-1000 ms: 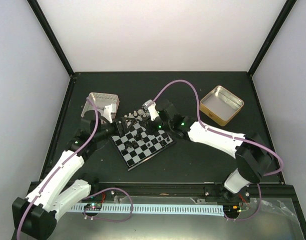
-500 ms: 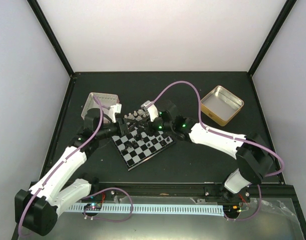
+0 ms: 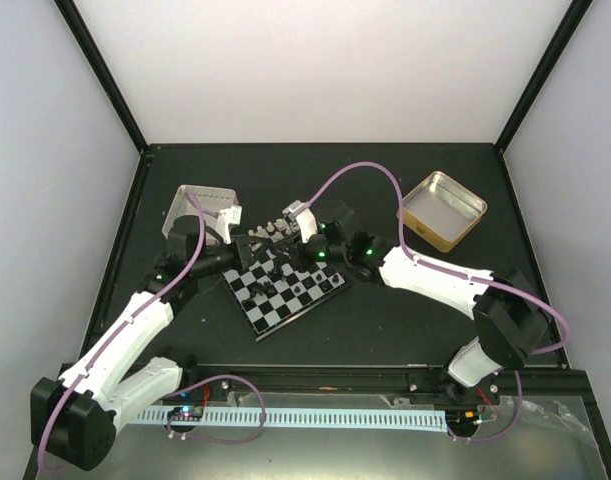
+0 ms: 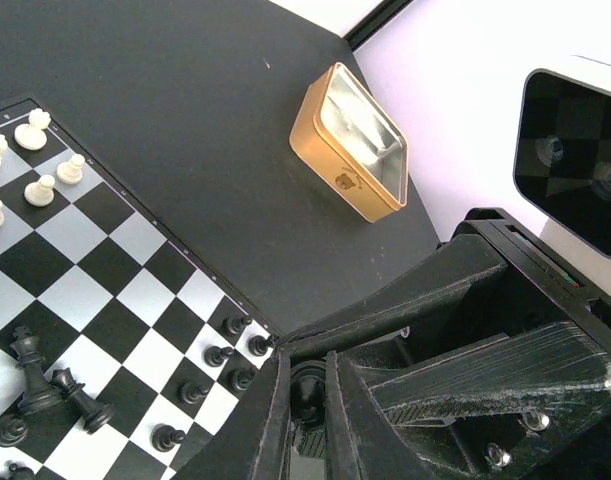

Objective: Set up the chess pieces on the board
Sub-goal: Place the chess piece on the chessboard.

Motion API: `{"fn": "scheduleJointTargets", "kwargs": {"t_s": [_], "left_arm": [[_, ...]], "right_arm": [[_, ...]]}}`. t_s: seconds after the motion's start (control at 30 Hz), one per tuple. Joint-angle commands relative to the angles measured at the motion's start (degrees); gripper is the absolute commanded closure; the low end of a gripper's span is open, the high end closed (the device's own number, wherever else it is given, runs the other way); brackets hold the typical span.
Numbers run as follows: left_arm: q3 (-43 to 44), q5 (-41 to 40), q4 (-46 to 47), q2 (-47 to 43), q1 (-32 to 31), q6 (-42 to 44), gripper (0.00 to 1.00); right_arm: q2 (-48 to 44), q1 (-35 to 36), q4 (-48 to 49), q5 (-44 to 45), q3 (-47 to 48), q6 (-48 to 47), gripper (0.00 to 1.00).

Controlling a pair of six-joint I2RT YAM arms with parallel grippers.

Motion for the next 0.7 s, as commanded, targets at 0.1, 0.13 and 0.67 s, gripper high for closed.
{"fn": "scheduleJointTargets", "kwargs": {"t_s": [0.1,0.13,0.67], "left_arm": [[1.58,-1.71,0.17,-0.06,0.15,1.56,0.98],[1.89,-2.49,-0.63,-0.22,0.07,2.15,0.98],[8.99,-23.36,-12.02,3.62,-11.98,4.04,0.98]], "right_arm": [[-2.66,0.19,0.61,2.48,-0.64,0.83,0.71],[-2.9,0.22,0.02,3.56,-0.72,0.92,0.69],[-17.66,-0.03,-2.89,43.26,-12.28,9.23,0.42]]}}
